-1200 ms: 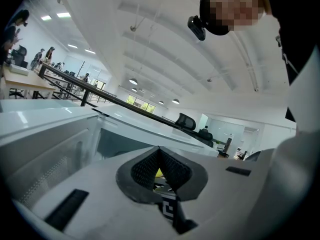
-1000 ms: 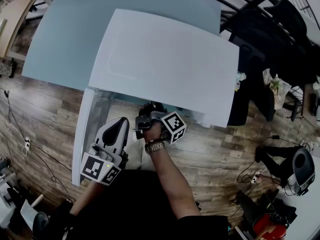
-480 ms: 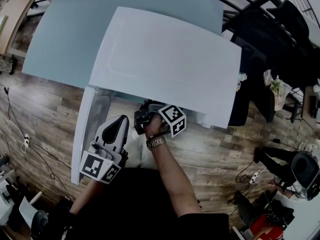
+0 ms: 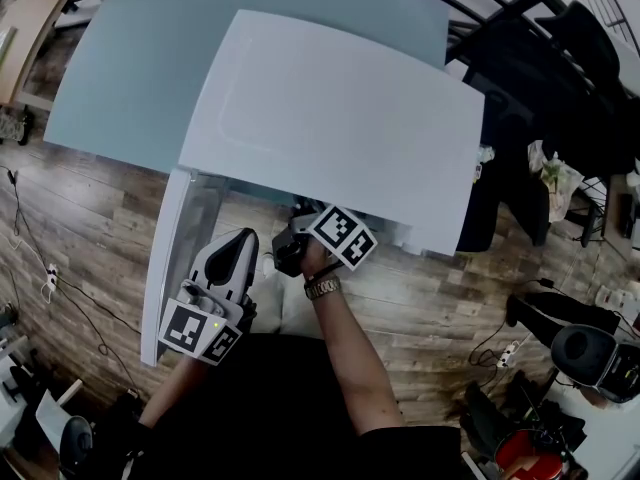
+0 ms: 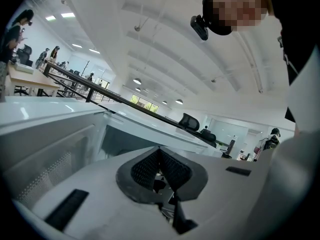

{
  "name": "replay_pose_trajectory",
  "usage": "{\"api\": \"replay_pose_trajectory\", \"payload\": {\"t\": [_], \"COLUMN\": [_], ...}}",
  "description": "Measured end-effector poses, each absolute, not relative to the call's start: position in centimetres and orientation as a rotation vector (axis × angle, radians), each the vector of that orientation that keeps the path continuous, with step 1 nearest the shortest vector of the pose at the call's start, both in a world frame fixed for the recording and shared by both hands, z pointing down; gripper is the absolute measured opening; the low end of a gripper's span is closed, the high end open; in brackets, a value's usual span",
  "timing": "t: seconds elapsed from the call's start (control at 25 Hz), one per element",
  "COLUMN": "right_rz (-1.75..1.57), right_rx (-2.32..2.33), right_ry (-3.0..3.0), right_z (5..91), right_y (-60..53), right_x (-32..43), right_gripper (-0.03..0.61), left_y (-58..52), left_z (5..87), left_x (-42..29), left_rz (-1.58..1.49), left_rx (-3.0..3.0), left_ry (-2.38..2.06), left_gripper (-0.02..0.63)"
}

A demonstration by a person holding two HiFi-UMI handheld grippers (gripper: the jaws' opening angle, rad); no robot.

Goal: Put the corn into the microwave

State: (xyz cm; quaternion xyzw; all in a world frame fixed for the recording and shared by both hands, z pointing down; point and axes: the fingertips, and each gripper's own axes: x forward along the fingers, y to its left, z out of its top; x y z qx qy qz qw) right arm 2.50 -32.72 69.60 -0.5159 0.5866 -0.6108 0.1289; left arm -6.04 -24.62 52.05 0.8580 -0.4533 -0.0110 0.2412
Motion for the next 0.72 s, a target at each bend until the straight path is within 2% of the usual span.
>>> {"api": "replay_pose_trajectory", "payload": {"t": [0.28,0.48,0.52,0.64,0.72], "right_rz": [-1.664,-1.605,-1.594,-1.546,-1.503], "right_rx": [-1.491,-1.444,-1.414,-1.358,-1.386], "right_ry": [2.133,2.222,2.225,2.264,2.315], "right_z": [69.5,69.2,69.0,68.2,68.2], "right_y": [-31.9,-31.8,-31.8,-31.9,-31.9], "right_x": [1.6,1.9,1.9,1.6,1.6], "right_gripper": [0.11,0.121,0.129,0.219,0.236], "left_y": [-24.4,-24.1,-24.1,-24.0,-24.0], "left_z": [52.3,52.5,52.5,52.6,52.6], "left_x": [-5.9,-5.5,-5.5,-5.6,-5.7], "left_rz": [-0.031,-0.026,-0.025,-0.029,-0.031], "left_rx": [2.342,2.339,2.338,2.331,2.325], "left_ry": [-1.239,-1.233,-1.233,-1.236,-1.239], "left_gripper": [0.002,0.002,0.002,0.002,0.002]}}
